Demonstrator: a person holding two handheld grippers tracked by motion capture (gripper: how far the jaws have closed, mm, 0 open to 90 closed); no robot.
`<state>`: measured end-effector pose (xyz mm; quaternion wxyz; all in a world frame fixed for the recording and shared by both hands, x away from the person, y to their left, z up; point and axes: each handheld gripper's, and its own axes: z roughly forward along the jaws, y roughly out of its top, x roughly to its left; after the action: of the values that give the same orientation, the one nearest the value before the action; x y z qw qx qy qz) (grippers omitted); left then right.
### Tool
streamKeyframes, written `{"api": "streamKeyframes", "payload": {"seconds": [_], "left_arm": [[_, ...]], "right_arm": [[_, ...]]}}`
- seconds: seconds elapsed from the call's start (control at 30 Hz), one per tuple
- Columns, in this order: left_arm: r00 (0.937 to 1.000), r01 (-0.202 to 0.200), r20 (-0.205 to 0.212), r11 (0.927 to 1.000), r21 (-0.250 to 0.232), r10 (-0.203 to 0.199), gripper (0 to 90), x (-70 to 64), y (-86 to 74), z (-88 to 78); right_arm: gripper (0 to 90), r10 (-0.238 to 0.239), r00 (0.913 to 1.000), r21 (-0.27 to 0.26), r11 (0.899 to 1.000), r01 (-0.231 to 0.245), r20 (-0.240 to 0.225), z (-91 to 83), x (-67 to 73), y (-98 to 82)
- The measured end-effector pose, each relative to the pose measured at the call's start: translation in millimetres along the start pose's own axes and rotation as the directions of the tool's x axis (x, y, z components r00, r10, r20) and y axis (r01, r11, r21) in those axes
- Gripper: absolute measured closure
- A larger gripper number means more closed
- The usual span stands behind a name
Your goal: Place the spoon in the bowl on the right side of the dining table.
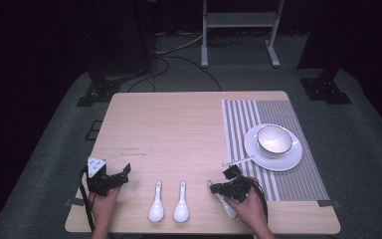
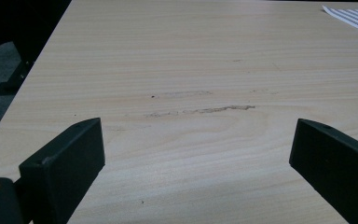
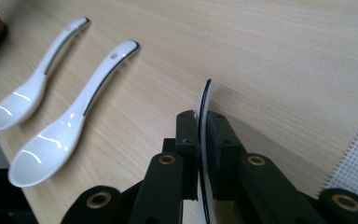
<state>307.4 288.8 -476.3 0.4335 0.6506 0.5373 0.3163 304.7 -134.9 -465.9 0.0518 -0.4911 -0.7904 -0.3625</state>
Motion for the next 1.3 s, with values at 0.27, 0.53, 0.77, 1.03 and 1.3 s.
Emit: {"api": "streamKeyframes", "payload": {"seconds": [0.27,0.53,0.77,1.03,1.3], "left_arm": [[1.0,0.0,-0.003,1.0,-0.002,0.0,2.0,-0.3,-0.1,-0.2],[1.0,-0.002,-0.005,1.0,-0.002,0.002,2.0,-0.3,-0.2,-0.4],[1.0,-0.001,-0.005,1.0,-0.003,0.001,2.0,-0.4,-0.2,-0.4],[1.0,-0.002,-0.005,1.0,-0.001,0.002,2.0,-0.3,-0.2,-0.4],[1.0,0.0,-0.004,1.0,-0.003,0.0,2.0,-0.4,-0.2,-0.3]], "right_arm": [[85.2,0.087,0.99,-0.093,0.991,-0.097,-0.111,-25.7,-17.0,-2.9],[85.1,0.138,0.9614,-0.175,0.968,-0.182,-0.238,-52.2,-35.3,-7.2],[85.1,0.16,0.9474,-0.213,0.951,-0.223,-0.277,-64.4,-42.3,-6.0],[85.2,0.18,0.9446,-0.26,0.932,-0.253,-0.274,-77.5,-50.9,-1.8],[85.2,0.2,0.9449,-0.315,0.907,-0.278,-0.26,-96.0,-61.5,3.6]]}}
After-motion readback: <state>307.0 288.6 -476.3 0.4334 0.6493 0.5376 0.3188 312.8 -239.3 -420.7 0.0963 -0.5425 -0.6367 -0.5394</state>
